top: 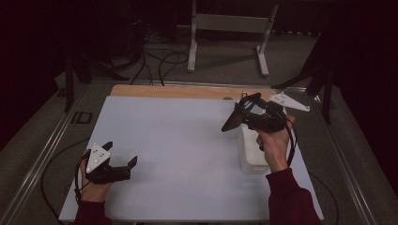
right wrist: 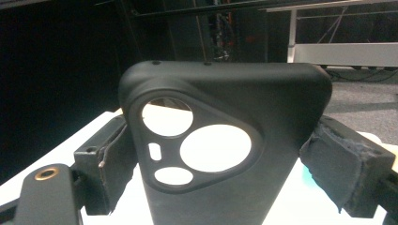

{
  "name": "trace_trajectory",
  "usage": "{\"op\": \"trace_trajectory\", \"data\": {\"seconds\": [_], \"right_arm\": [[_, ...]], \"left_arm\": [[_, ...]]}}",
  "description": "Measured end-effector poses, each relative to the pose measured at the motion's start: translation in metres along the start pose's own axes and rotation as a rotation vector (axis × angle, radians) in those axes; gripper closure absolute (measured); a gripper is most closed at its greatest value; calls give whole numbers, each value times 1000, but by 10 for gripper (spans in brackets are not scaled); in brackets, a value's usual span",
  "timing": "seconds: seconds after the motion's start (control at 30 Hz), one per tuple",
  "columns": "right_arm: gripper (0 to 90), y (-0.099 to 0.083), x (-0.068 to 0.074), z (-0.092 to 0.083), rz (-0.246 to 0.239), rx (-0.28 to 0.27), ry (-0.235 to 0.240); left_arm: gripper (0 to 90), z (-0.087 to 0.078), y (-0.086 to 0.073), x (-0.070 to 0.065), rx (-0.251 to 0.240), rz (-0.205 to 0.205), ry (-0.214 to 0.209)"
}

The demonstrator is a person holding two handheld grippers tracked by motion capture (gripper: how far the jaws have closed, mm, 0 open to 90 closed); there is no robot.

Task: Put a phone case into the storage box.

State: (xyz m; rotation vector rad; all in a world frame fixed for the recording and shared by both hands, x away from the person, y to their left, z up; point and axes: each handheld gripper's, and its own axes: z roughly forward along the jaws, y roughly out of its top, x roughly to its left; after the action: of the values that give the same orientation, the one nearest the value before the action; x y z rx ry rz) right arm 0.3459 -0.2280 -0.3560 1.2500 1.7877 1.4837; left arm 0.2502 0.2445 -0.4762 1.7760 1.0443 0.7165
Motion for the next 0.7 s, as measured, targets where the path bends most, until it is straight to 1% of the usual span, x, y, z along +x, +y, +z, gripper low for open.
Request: {"op": "trace_trajectory", "data": {"seconds": [0.17,0.2,0.27,0.3,0.37,0.47,0.5,0.53,0.57,0.6,0.67,0.7], "right_arm": [[151,3,-5,3,0,-9,-29],[151,4,-7,4,-4,-11,-44],[151,7,-10,5,1,-20,-63],[151,9,-15,7,1,-25,-89],[151,11,-18,8,8,-28,-109],[151,16,-27,11,4,-37,-178],[151,17,-29,12,4,-37,-191],[151,17,-32,14,-3,-34,-218],[151,18,-34,16,-10,-29,-237],[151,17,-37,19,-21,-20,-270],[151,16,-42,24,-23,-6,-308],[150,14,-45,27,-15,6,-314]], "left_arm": [[0,0,0,0,-1,-1,0],[0,0,0,0,-1,-2,0],[0,0,0,0,-4,-6,-1],[0,0,0,0,-4,-6,-1],[0,0,-1,1,-4,-11,-1],[0,0,-1,1,-7,-15,-4],[0,0,0,0,-8,-16,-5],[0,0,0,0,-7,-14,-5],[0,0,-1,0,-5,-13,-5],[0,0,-1,0,-5,-14,-6],[0,0,0,0,-8,-16,-6],[0,0,0,0,-9,-17,-6]]}}
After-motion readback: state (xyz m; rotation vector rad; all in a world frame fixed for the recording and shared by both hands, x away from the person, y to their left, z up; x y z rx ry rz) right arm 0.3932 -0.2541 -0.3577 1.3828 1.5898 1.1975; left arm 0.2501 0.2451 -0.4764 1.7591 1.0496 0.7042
